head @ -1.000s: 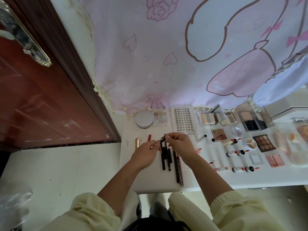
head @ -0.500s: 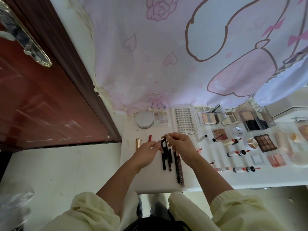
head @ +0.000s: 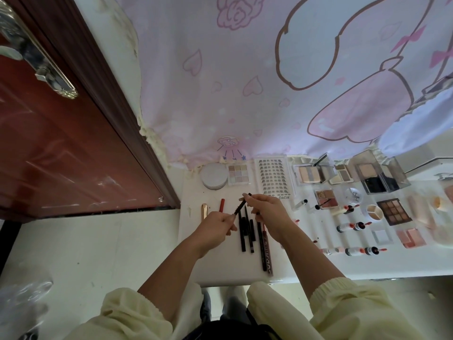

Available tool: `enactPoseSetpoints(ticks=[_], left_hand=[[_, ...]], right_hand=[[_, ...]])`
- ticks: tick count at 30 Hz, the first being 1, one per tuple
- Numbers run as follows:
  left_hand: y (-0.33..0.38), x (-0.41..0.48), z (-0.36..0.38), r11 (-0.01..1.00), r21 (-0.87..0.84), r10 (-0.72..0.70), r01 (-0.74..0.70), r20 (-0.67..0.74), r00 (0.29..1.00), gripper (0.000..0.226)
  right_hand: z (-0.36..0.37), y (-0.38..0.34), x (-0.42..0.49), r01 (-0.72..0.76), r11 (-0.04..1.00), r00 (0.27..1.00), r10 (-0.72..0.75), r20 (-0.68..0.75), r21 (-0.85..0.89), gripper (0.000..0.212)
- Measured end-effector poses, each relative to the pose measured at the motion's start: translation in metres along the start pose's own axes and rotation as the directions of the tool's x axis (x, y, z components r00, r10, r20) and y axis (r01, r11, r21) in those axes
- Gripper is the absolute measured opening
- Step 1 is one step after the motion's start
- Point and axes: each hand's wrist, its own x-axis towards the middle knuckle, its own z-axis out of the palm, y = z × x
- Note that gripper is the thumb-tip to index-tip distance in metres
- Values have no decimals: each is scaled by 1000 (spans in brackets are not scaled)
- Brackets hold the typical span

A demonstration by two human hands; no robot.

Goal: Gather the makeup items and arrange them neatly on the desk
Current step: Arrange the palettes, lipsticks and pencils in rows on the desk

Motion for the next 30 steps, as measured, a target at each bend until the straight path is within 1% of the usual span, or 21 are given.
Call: enactPoseSetpoints(ticks=[2, 4, 6, 8, 10, 12, 13, 15, 18, 20, 22, 24, 26, 30], left_hand=[[-1, -1, -1, 999, 20, 50, -50, -22, 999, 29], [-2, -2, -3, 997, 2, 79, -79, -19, 997, 27], [-4, -2, -6, 996, -14, 85, -85, -13, 996, 26], [-6, -2, -8, 997, -24, 79, -79, -6, 997, 25], [-7, -3, -10, 997, -43, 66, -67, -14, 998, 25], [-9, -3, -11, 996, -75, 40, -42, -30, 999, 24], [-10, -3, -12, 995, -94, 22, -26, -40, 999, 23], [-14, 1, -11, 994, -108, -13, 4, -83, 997, 20], [-20, 9, -8, 999, -28, -22, 16, -224, 974, 15], [-18, 12, -4, 998, 61, -9, 28, -292, 956, 18], [-15, 14, -1, 982, 180, 5, 54, -314, 949, 23], [-12, 16, 3, 957, 277, 2, 87, -308, 951, 19], [-14, 21, 6, 936, 326, -21, 135, -330, 944, 18], [-21, 24, 13, 923, 345, -49, 171, -336, 941, 14]], right_hand=[[0, -1, 3, -14, 1000, 1000, 15, -20, 26, 20], [0, -1, 4, -19, 1000, 1000, 20, -18, 24, 21], [0, -2, 5, -17, 999, 1000, 18, -23, 29, 20], [-1, -4, 7, -16, 997, 999, 20, -48, 72, 19], [-1, -6, 9, -9, 985, 993, 30, -114, 175, 18], [-3, -9, 11, 33, 959, 974, 32, -223, 281, 18], [-3, -10, 12, 62, 954, 960, 23, -280, 292, 15], [-3, -8, 11, 83, 976, 944, -11, -331, 202, 11], [1, 5, 8, 45, 996, 963, -63, -262, -76, 13], [4, 17, 7, 31, 963, 976, -87, -200, -269, 14], [8, 27, 5, 17, 917, 986, -81, -143, -399, 17], [13, 33, 3, -6, 886, 990, -60, -127, -464, 17], [17, 35, 0, -19, 868, 990, -52, -130, -496, 12], [24, 37, -4, -19, 824, 991, -58, -118, -566, 17]])
